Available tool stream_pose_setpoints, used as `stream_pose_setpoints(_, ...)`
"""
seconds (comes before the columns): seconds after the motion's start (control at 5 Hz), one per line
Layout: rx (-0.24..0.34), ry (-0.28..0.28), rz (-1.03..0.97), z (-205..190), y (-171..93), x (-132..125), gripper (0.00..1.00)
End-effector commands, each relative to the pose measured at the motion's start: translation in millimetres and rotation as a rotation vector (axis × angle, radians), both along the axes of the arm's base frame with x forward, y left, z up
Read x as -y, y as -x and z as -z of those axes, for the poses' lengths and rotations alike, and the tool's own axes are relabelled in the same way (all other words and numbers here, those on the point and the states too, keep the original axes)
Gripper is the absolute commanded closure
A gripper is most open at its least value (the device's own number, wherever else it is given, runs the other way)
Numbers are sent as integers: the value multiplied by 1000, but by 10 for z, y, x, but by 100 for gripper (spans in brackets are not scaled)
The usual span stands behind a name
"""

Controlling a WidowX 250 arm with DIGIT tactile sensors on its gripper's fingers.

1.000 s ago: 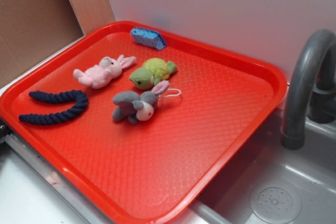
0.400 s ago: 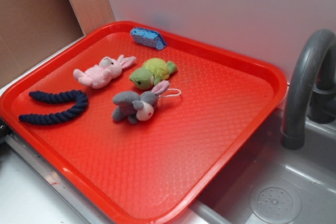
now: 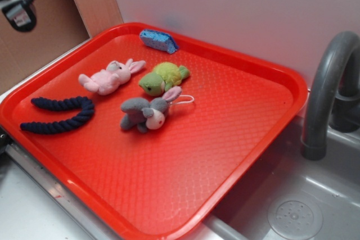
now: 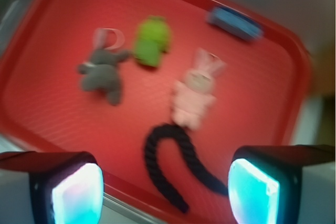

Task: Grab the gray animal.

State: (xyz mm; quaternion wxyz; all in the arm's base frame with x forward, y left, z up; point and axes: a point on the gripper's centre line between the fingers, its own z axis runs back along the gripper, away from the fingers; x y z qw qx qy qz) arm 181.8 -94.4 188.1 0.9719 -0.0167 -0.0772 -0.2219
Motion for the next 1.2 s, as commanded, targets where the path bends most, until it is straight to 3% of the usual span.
stream_pose_setpoints(0.0,-63,4,133,405,-59,600,0)
stream_pose_setpoints(0.6,-163,-46,110,1074,-482,807,0)
stream_pose_setpoints(1.0,-232,-52,143,1387,-568,888,0)
